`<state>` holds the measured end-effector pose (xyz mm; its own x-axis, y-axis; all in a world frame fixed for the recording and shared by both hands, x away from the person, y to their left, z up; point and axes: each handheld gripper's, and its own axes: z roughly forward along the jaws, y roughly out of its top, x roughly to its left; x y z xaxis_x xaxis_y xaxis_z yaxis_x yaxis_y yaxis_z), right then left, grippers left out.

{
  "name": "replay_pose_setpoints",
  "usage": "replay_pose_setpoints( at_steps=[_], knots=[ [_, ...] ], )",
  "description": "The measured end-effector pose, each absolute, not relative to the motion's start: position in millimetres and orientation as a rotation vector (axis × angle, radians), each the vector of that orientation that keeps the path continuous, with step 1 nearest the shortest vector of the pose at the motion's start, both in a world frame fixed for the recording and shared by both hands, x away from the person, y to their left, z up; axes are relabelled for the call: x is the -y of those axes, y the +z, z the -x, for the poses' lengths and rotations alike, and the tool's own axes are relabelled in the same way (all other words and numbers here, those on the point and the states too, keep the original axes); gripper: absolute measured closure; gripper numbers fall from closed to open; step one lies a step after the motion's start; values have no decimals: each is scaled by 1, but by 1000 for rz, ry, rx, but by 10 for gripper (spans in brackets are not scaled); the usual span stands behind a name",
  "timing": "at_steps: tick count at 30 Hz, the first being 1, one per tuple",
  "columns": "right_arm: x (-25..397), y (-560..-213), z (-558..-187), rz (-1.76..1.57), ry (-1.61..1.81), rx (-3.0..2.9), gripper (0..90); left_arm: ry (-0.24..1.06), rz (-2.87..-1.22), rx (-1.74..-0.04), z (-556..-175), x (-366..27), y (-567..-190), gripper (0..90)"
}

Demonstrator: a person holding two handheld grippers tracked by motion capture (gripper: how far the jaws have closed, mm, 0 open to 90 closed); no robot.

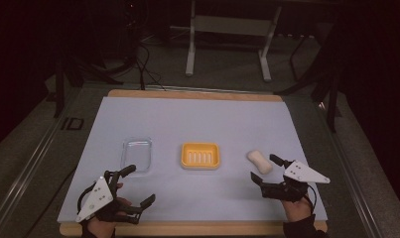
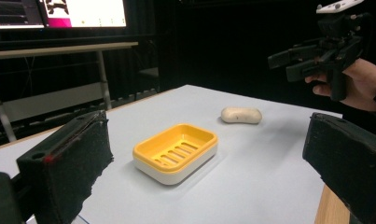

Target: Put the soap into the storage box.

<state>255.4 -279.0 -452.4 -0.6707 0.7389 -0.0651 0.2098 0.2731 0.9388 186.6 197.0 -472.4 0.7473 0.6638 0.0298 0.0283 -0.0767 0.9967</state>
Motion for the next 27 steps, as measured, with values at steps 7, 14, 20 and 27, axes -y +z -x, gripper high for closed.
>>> replay_pose_setpoints(
  at_steps=[7, 14, 20, 27],
  knots=[
    [277, -452, -256, -833, 1405, -2069, 116, 582, -1583, -569, -185, -197, -472, 12],
    [274, -453, -259, -811, 1417, -2099, 117, 581, -1594, -566, -185, -197, -472, 12],
    [275, -449, -263, -805, 1461, -2163, 128, 577, -1600, -568, -185, -197, -472, 12],
    [266, -442, -268, -721, 1327, -2299, 104, 571, -1621, -559, -185, -195, -473, 12]
  ],
)
